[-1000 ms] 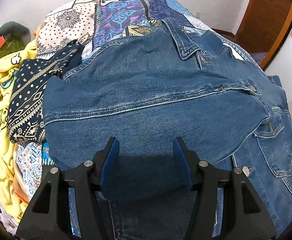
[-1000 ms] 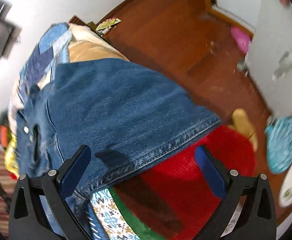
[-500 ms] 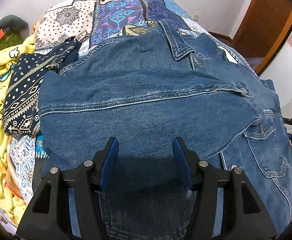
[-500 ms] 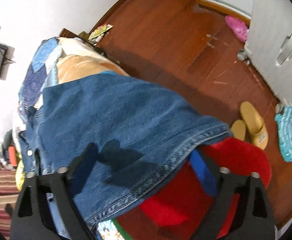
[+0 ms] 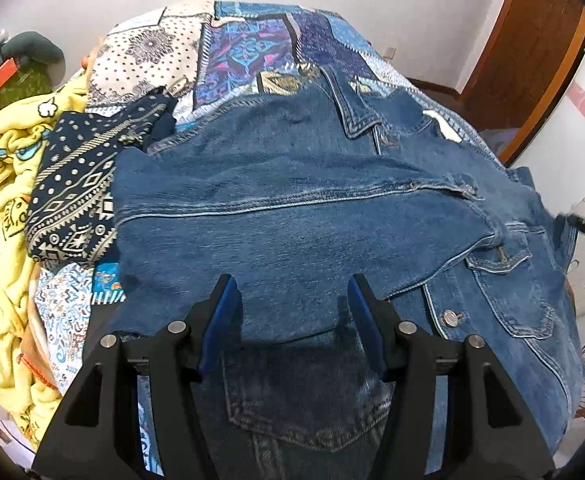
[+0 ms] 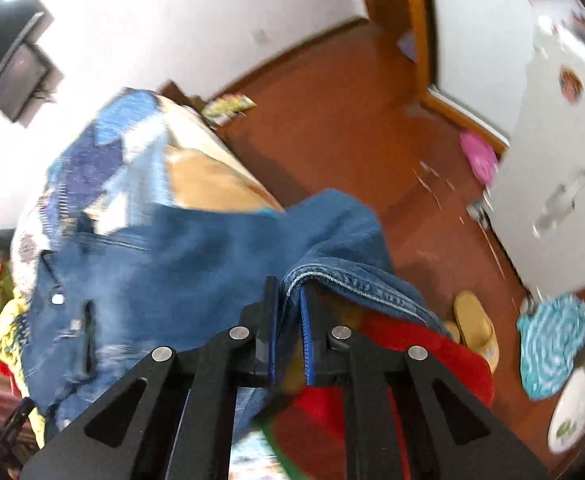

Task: Fold large clothes
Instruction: 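Grasp the opposite side edge of the jacket with the right tool, then fold the held side over the jacket front toward the left tool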

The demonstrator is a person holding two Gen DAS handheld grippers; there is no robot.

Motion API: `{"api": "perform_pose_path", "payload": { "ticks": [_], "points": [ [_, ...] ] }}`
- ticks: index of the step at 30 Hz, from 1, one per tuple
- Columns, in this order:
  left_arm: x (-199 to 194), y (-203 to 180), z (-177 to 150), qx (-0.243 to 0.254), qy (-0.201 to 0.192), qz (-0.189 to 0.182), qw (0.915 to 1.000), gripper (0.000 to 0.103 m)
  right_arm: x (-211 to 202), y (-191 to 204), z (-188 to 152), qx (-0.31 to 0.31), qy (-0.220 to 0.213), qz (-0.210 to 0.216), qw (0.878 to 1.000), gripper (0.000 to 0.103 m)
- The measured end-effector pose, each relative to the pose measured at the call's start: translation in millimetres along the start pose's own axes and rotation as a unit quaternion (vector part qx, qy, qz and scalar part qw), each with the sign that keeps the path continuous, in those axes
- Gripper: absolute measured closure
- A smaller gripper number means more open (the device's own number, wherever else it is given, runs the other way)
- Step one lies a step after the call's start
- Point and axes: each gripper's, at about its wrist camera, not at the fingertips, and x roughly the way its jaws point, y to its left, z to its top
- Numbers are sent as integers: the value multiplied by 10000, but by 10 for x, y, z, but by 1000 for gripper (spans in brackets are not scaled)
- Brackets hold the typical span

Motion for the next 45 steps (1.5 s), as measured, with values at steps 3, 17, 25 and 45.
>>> {"api": "perform_pose_path", "payload": {
  "ticks": [3, 17, 25, 45],
  "points": [
    [-131, 55, -16, -9, -134, 22, 9999, 46, -212, 315, 115, -286, -285, 351, 9986, 95],
    [-810, 881, -344, -498, -668, 477, 9954, 41, -370, 2143, -118, -1852, -353, 1736, 9666, 97],
    [-769, 1239, -650, -787, -434, 592, 9942, 41, 94, 2626, -835, -2741, 378, 1360, 9513, 97],
    [-522, -542, 316, 889, -464, -503, 9937, 39, -208, 1719, -729, -3237, -140, -147, 9459, 92]
  ]
}}
